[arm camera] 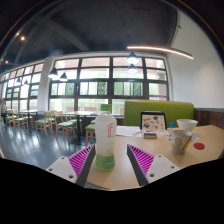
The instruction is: Pour water
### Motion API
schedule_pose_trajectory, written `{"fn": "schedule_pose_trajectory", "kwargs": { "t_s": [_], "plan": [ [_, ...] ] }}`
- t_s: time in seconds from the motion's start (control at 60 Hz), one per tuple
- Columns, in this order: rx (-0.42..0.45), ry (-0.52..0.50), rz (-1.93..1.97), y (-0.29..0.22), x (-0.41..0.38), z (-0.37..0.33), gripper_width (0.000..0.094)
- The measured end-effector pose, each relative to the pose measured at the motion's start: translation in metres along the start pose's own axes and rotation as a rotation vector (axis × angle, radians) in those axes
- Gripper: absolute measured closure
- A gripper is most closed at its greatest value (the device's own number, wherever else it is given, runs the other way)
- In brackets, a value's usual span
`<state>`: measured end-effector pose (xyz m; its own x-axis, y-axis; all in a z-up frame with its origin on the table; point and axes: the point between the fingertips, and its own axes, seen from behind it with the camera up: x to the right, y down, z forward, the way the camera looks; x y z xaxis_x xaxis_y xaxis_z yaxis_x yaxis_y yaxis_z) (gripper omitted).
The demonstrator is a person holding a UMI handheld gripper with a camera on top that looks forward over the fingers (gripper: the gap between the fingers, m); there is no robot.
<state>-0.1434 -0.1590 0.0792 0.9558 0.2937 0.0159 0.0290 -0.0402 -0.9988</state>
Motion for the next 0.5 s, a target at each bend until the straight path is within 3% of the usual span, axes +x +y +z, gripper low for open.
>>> {"fn": "schedule_pose_trajectory", "kwargs": {
  "t_s": [0.217,0.25,0.283,0.35,0.5],
  "plan": [
    [0.025,0.098,-0.058,-0.004,-0.011,0.071,0.0231],
    [0.033,0.117,-0.064,-0.007,-0.010,0.077,0.0292],
    [0.039,0.136,-0.063,-0.008,-0.008,0.083,0.0489],
    [0.043,0.159,-0.064,-0.005,-0.009,0.084,0.0494],
    [0.090,0.136,-0.100,-0.008,-0.014,0.084,0.0608]
  ]
}}
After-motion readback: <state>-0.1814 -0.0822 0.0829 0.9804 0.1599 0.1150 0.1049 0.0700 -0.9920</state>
